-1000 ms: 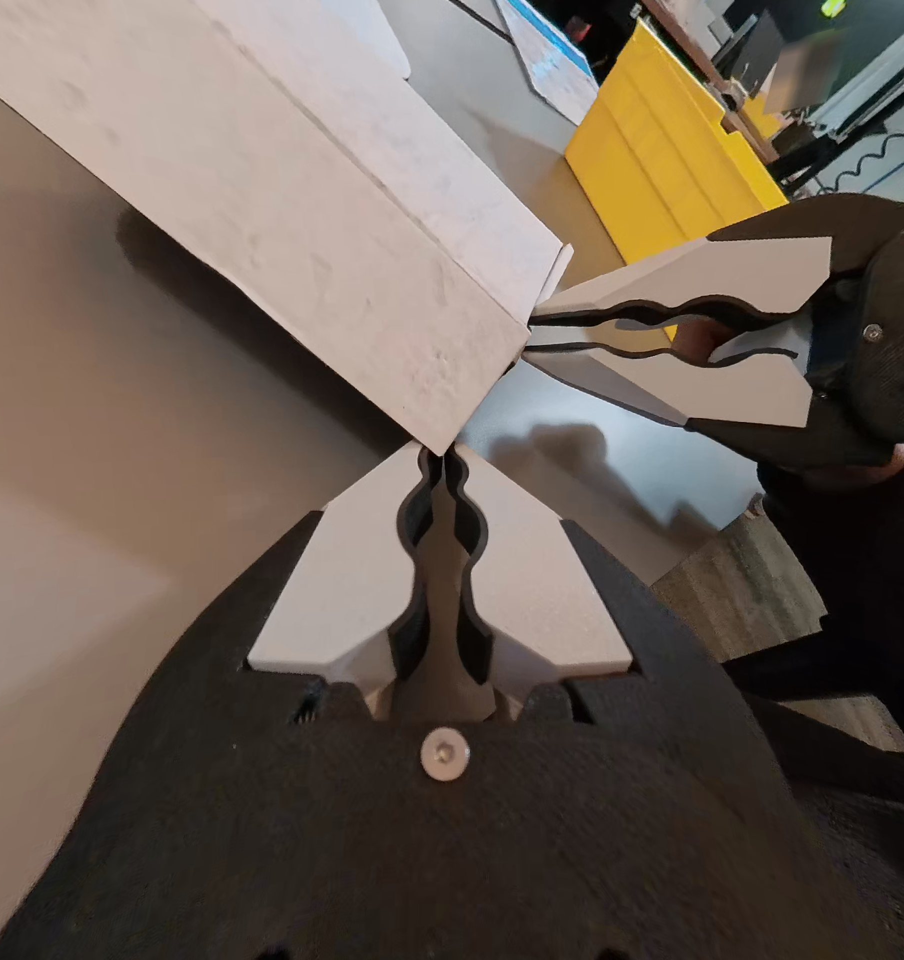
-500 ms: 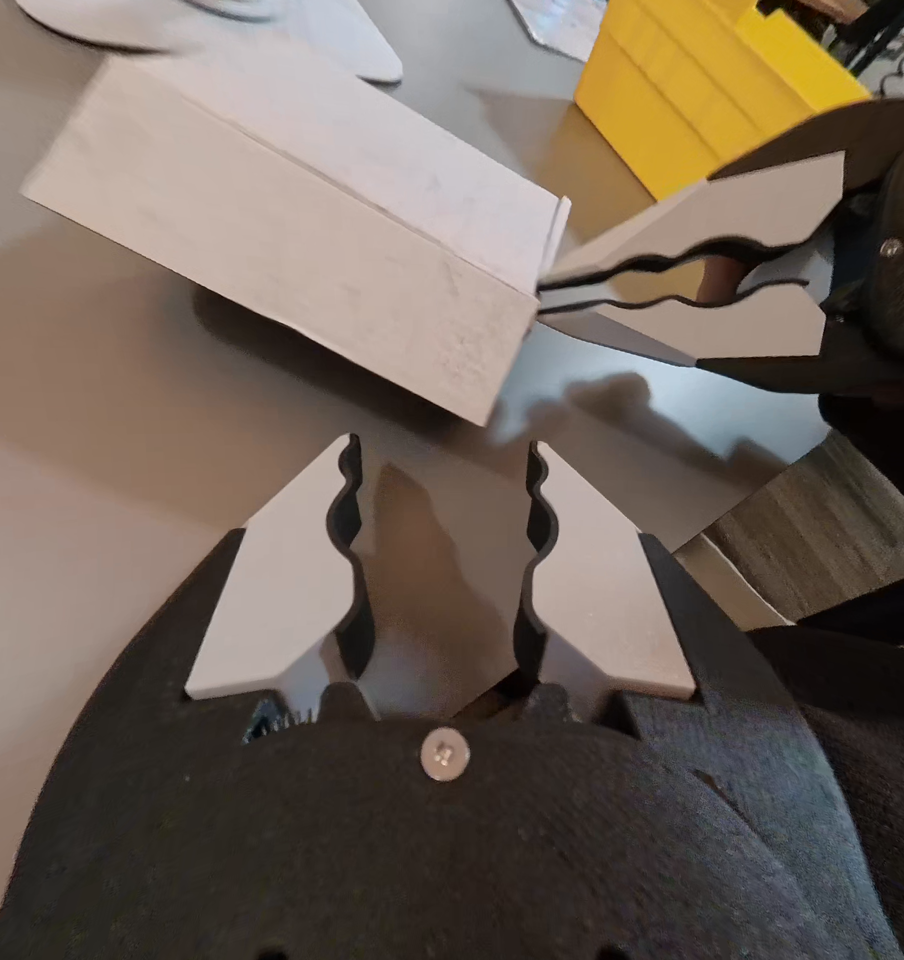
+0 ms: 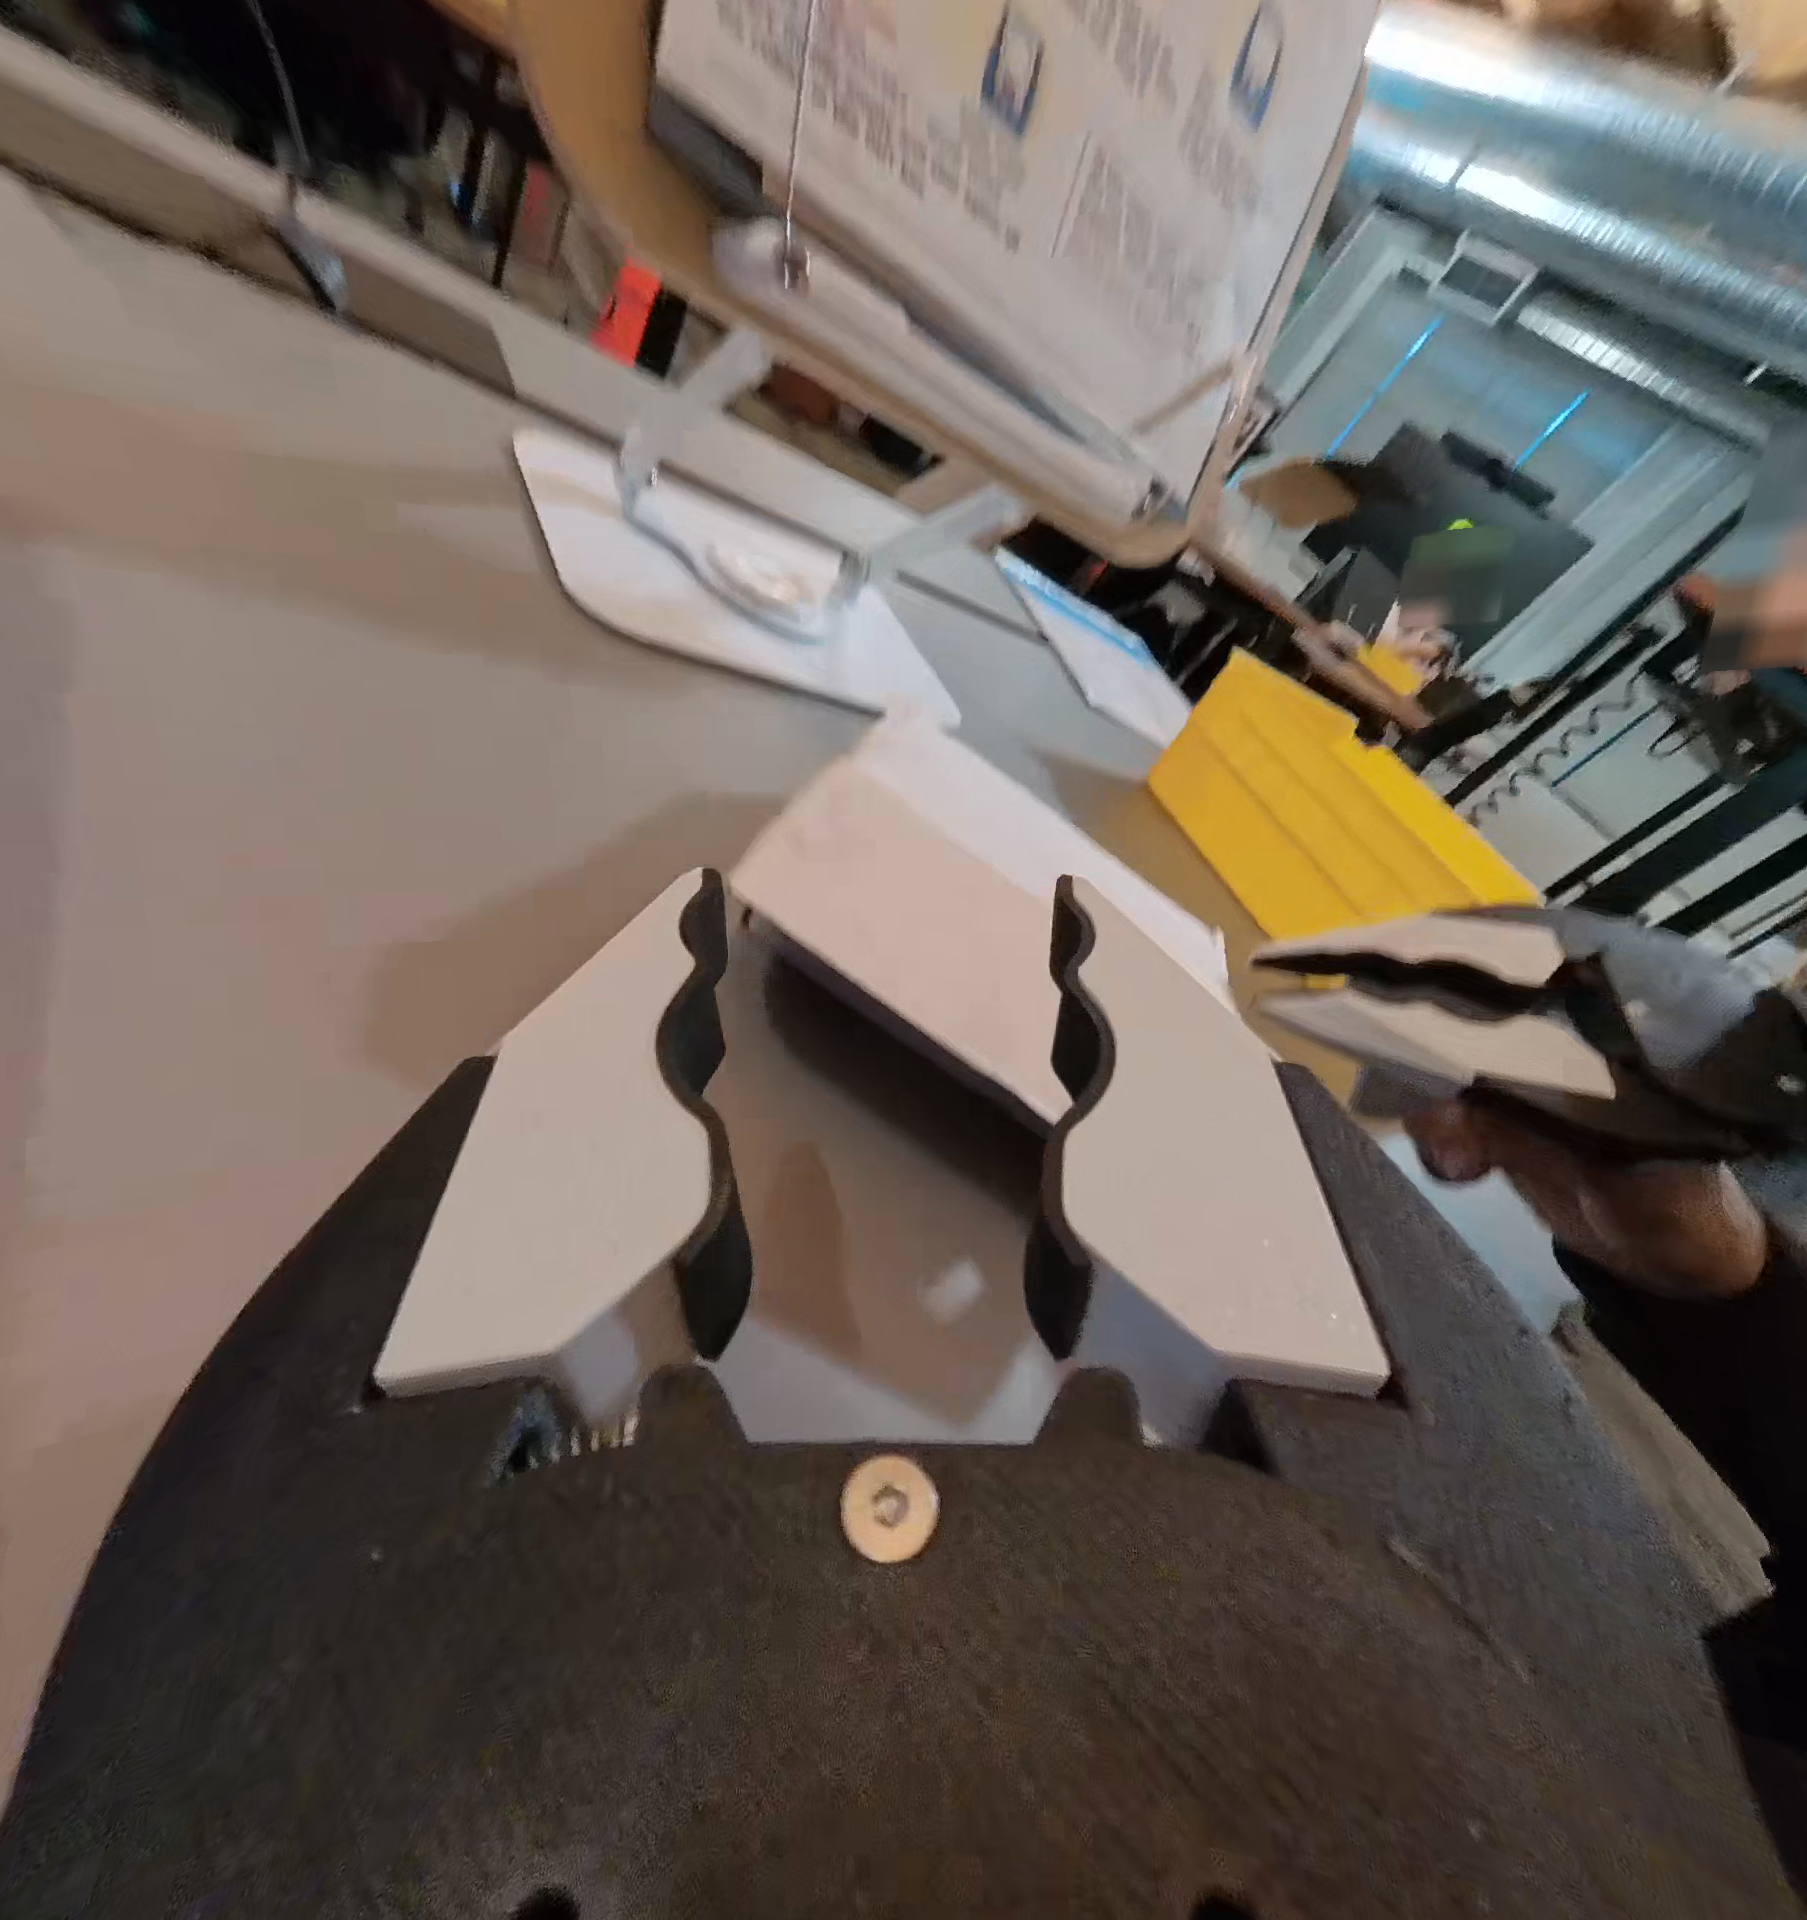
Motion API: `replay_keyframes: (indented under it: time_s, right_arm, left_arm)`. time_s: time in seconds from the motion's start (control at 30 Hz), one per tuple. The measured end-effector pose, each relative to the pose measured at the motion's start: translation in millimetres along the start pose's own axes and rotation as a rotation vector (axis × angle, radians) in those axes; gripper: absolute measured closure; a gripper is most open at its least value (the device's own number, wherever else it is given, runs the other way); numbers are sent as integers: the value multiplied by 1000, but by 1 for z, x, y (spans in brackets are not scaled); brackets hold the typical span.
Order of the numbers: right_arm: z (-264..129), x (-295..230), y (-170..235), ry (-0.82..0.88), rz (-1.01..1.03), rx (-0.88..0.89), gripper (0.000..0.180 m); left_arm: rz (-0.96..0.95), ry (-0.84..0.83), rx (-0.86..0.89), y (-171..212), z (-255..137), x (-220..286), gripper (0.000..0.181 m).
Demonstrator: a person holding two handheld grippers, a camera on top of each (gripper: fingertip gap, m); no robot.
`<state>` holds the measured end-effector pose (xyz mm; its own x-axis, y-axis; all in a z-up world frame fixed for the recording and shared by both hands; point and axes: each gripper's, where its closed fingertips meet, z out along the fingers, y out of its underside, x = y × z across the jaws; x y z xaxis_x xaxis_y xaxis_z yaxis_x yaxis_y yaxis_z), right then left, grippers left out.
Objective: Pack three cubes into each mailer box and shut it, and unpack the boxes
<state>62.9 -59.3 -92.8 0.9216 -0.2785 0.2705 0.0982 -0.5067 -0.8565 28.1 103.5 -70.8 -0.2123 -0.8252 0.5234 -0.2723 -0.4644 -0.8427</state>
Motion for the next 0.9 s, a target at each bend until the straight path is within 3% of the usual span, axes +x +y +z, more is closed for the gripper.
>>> replay_keyframes:
  time_s: [0.03,0.13,0.3,0.43,0.67,0.77,0.9]
  right_arm:
    - [1,-4,-1,-25,65,2,164]
    - [0,-12,-4,-68,197,20,161]
    - [-15,-15,0,-82,355,63,161]
    - [-29,-11,8,-62,438,83,162]
    - [-54,18,12,56,486,135,162]
    - [-63,24,12,82,491,159,162]
    - [-64,20,10,59,494,170,162]
  left_arm:
    - [-3,38,40,-11,2,2,119]
    - [-11,141,75,-29,17,6,125]
    - [-79,254,-115,-9,48,6,118]
    - [-150,343,-183,0,42,19,128]
    - [-61,324,-282,32,26,38,124]
    - [89,210,-200,16,32,26,118]
    - [149,64,-136,3,37,-10,112]
